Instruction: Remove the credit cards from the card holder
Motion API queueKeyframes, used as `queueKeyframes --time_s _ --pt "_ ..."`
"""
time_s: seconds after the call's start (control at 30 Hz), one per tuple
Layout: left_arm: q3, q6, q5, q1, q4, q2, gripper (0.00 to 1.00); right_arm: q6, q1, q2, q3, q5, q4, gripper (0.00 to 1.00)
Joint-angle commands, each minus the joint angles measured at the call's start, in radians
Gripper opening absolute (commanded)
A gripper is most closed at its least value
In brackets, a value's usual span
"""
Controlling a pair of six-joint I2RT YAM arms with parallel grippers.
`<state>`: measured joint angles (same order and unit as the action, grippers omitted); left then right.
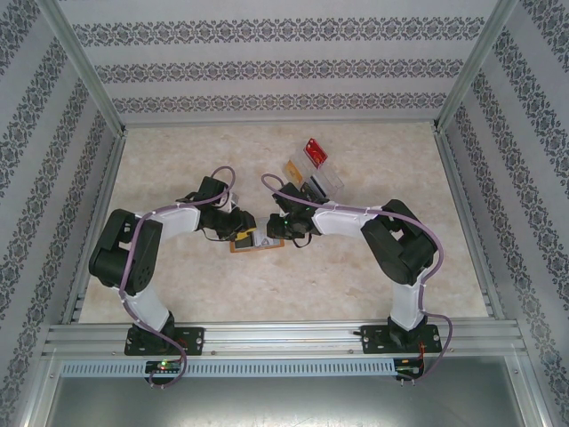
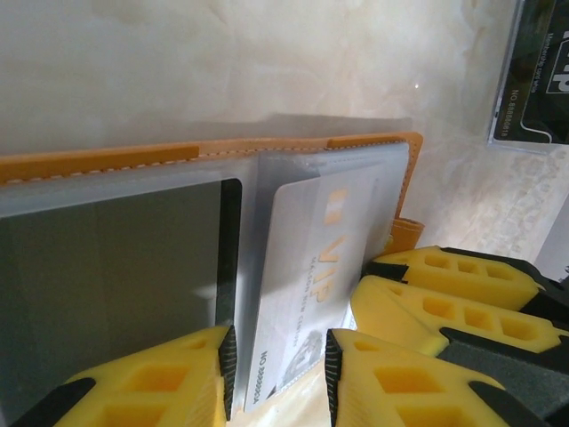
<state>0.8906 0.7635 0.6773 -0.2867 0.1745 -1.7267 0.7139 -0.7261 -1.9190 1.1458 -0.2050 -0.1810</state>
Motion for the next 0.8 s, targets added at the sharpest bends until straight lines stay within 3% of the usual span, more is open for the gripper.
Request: queueKeyframes --time_s 0.0,0.67,0.77 --pt "0.029 -0.035 0.014 0.002 0.013 -0.025 0.35 0.022 0.015 -0.038 -0.006 0.003 -0.052 0.21" --pt "0.044 -0.153 0.108 0.001 -0.043 -0.067 0.29 0.032 0.019 -0.045 -0.026 -0.027 -0.024 0.16" --pt "0.044 -0.206 0.076 0.000 -0.023 -0.060 0.30 0.035 0.019 -0.046 -0.026 -0.030 -0.024 0.16"
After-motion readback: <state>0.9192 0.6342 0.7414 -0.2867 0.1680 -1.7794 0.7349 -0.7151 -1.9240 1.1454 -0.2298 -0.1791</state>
